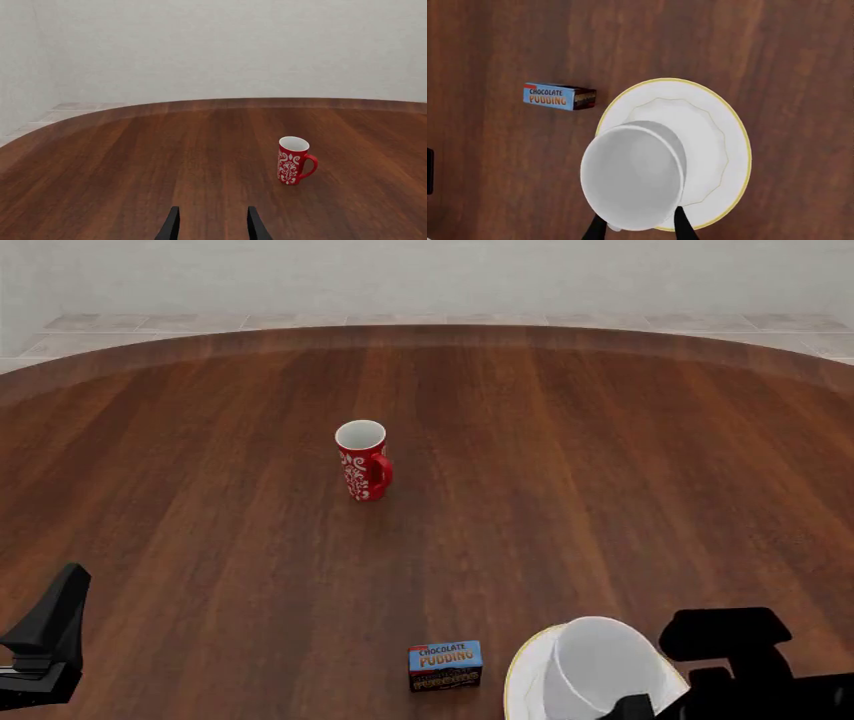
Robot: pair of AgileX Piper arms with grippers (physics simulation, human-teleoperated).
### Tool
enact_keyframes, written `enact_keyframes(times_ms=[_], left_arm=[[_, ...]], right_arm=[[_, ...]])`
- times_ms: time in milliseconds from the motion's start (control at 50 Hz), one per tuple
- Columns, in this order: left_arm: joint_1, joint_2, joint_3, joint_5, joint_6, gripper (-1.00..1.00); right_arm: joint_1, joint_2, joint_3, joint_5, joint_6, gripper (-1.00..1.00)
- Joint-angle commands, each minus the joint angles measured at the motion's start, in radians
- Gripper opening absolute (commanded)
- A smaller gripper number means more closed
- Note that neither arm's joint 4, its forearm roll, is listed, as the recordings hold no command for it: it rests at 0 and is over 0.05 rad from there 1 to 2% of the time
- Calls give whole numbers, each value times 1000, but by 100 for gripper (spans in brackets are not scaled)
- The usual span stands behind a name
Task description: Put the white mug on the plate.
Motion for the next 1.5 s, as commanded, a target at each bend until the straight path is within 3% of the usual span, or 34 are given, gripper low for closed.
enact_keyframes(times_ms=[20, 420, 1060, 1500], left_arm=[[-1, 2, 1, -2, 0, 100], [-1, 2, 1, -2, 0, 100], [-1, 2, 1, -2, 0, 100], [-1, 2, 1, -3, 0, 100]], right_arm=[[-3, -3, 0, 3, 0, 100], [-22, -59, -66, 102, -34, 100], [-77, -259, -309, 426, -111, 100], [-125, -335, -376, 433, -143, 100]])
